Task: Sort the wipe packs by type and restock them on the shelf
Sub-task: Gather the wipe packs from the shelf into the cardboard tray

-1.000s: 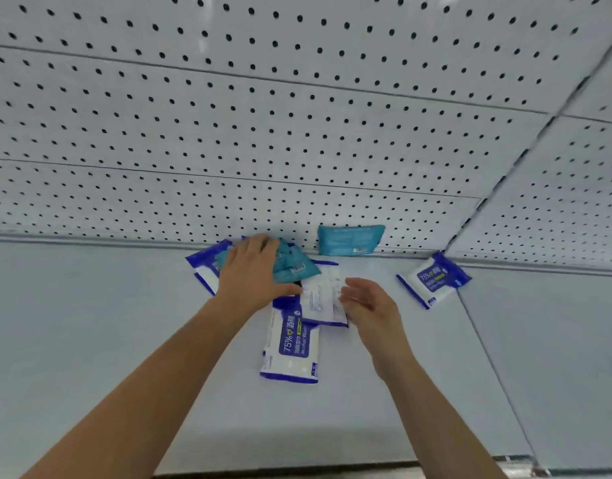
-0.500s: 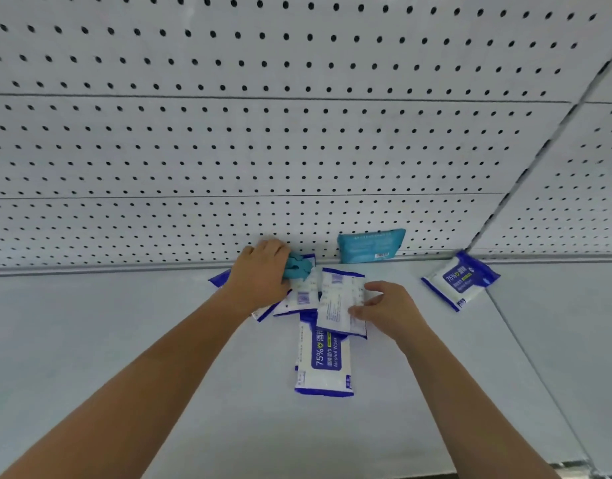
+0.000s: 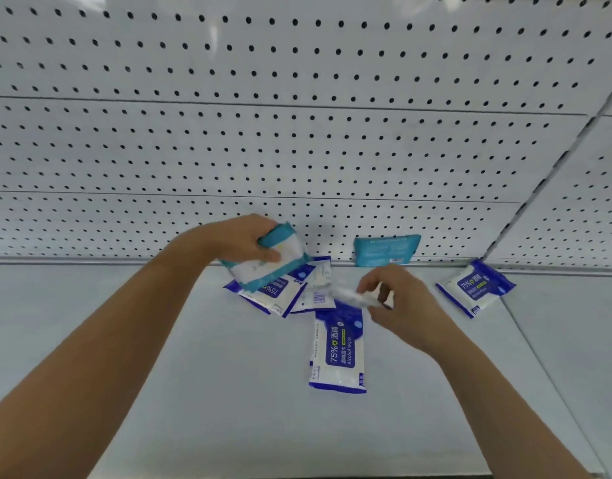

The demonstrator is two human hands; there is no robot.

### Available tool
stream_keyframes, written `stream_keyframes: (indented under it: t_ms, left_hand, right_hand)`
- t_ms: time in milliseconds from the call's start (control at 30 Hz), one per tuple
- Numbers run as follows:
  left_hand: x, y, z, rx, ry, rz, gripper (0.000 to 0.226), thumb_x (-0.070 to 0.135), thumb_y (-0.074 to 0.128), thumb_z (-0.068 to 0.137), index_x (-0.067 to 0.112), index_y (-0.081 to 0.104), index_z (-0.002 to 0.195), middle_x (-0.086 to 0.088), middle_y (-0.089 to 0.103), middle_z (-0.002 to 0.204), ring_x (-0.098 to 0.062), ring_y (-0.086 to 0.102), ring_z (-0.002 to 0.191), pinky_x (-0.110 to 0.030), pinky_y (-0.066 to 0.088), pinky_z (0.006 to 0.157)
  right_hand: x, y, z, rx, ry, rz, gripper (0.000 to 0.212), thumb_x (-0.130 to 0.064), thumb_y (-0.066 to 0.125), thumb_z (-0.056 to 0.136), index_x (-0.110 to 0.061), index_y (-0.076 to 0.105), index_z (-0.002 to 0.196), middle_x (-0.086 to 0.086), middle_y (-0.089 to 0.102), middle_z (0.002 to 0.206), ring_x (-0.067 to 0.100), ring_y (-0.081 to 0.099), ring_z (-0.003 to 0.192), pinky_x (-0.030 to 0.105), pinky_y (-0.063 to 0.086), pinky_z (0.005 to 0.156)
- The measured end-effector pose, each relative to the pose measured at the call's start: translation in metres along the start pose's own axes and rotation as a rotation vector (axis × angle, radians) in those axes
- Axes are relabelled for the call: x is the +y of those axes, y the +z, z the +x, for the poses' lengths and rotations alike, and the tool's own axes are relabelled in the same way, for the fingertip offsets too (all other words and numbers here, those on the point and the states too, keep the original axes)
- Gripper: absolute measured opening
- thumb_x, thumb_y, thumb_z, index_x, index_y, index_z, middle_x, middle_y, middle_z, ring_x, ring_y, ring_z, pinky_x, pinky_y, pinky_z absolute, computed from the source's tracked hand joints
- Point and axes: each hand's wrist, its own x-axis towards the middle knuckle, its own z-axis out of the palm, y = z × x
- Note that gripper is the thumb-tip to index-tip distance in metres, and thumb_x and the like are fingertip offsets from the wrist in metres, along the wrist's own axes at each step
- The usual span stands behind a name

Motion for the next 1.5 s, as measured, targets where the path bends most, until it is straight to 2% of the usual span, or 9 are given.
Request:
stream_keyframes:
  t_ms: [133, 267, 367, 600, 733, 1000, 1133, 1267, 1500]
  left_hand:
    - [-0.014, 0.029, 0.006, -0.188, -0.099, 0.105, 0.022, 0.036, 0.066, 0.094, 0.029, 0.054, 0.111, 0.007, 0.064, 0.104, -0.017, 0.064, 0.095, -0.028, 0.053, 0.077]
    - [-0.023, 0.037, 0.006, -0.228, -0.138, 0.134, 0.043, 0.047, 0.069, 0.09, 0.028, 0.048, 0.124, 0.006, 0.062, 0.115, -0.016, 0.063, 0.101, -0.036, 0.055, 0.089]
    - [-0.022, 0.037, 0.004, -0.245, -0.162, 0.198, 0.041, 0.049, 0.071, 0.088, 0.032, 0.049, 0.118, 0.009, 0.063, 0.111, -0.016, 0.065, 0.099, -0.034, 0.055, 0.087]
    - [-0.027, 0.043, -0.015, -0.307, -0.229, 0.216, 0.036, 0.052, 0.069, 0.088, 0.031, 0.051, 0.11, 0.013, 0.063, 0.099, -0.01, 0.065, 0.09, -0.029, 0.053, 0.079]
    - [-0.043, 0.042, -0.032, -0.311, -0.25, -0.003, 0.028, 0.044, 0.066, 0.093, 0.026, 0.057, 0.112, 0.008, 0.071, 0.104, -0.013, 0.071, 0.095, -0.035, 0.059, 0.087]
    - [-0.065, 0.051, -0.029, 0.013, -0.347, -0.78, 0.035, 0.027, 0.067, 0.093, 0.009, 0.06, 0.122, -0.011, 0.072, 0.115, -0.025, 0.071, 0.101, -0.039, 0.059, 0.088]
    - [-0.049, 0.062, -0.009, 0.08, -0.437, -0.757, 0.042, 0.034, 0.069, 0.093, 0.009, 0.056, 0.125, -0.011, 0.07, 0.114, -0.028, 0.069, 0.102, -0.043, 0.057, 0.092]
    - [-0.028, 0.063, 0.001, 0.121, -0.468, -0.396, 0.044, 0.047, 0.067, 0.091, 0.02, 0.047, 0.118, -0.005, 0.066, 0.109, -0.02, 0.066, 0.088, -0.036, 0.058, 0.08]
    - [-0.014, 0.064, 0.007, 0.086, -0.513, -0.323, 0.063, 0.052, 0.078, 0.079, 0.013, 0.053, 0.122, -0.003, 0.067, 0.1, -0.018, 0.068, 0.081, -0.028, 0.054, 0.063]
  right_hand:
    - [-0.001, 0.027, -0.009, -0.331, -0.088, -0.223, 0.031, -0.023, 0.079, 0.082, -0.042, 0.057, 0.093, -0.019, 0.047, 0.11, 0.004, 0.05, 0.103, 0.015, 0.044, 0.086]
    - [-0.003, 0.024, -0.01, -0.395, -0.061, -0.286, 0.029, -0.045, 0.076, 0.083, -0.041, 0.061, 0.107, -0.018, 0.044, 0.13, 0.005, 0.039, 0.122, 0.025, 0.041, 0.103]
    - [-0.009, 0.024, -0.006, -0.401, -0.07, -0.282, 0.027, -0.038, 0.072, 0.089, -0.037, 0.063, 0.114, -0.015, 0.044, 0.141, 0.007, 0.038, 0.131, 0.025, 0.039, 0.106]
    - [-0.011, 0.025, -0.003, -0.47, -0.037, -0.533, 0.083, -0.047, 0.077, 0.081, -0.041, 0.03, 0.149, -0.005, 0.039, 0.15, 0.018, 0.031, 0.139, 0.037, 0.024, 0.115]
    - [-0.011, 0.023, -0.002, -0.489, -0.07, -0.628, 0.081, -0.053, 0.076, 0.08, -0.039, 0.035, 0.148, -0.005, 0.042, 0.147, 0.017, 0.032, 0.137, 0.037, 0.023, 0.114]
    - [-0.027, 0.024, 0.015, -0.643, -0.3, -0.553, 0.055, -0.034, 0.07, 0.091, -0.031, 0.049, 0.142, -0.01, 0.036, 0.153, 0.013, 0.025, 0.143, 0.031, 0.022, 0.115]
    - [-0.032, 0.031, 0.019, -0.715, -0.32, -0.518, 0.049, -0.032, 0.069, 0.092, -0.026, 0.054, 0.138, -0.013, 0.033, 0.157, 0.011, 0.027, 0.144, 0.032, 0.027, 0.116]
    - [-0.029, 0.027, 0.016, -0.597, -0.3, -0.66, 0.058, -0.055, 0.067, 0.086, -0.028, 0.052, 0.136, -0.007, 0.051, 0.139, 0.016, 0.037, 0.133, 0.032, 0.025, 0.115]
    - [-0.013, 0.013, -0.003, -0.635, 0.029, -0.544, 0.077, -0.058, 0.073, 0.08, -0.03, 0.038, 0.143, -0.002, 0.057, 0.135, 0.018, 0.053, 0.119, 0.029, 0.045, 0.094]
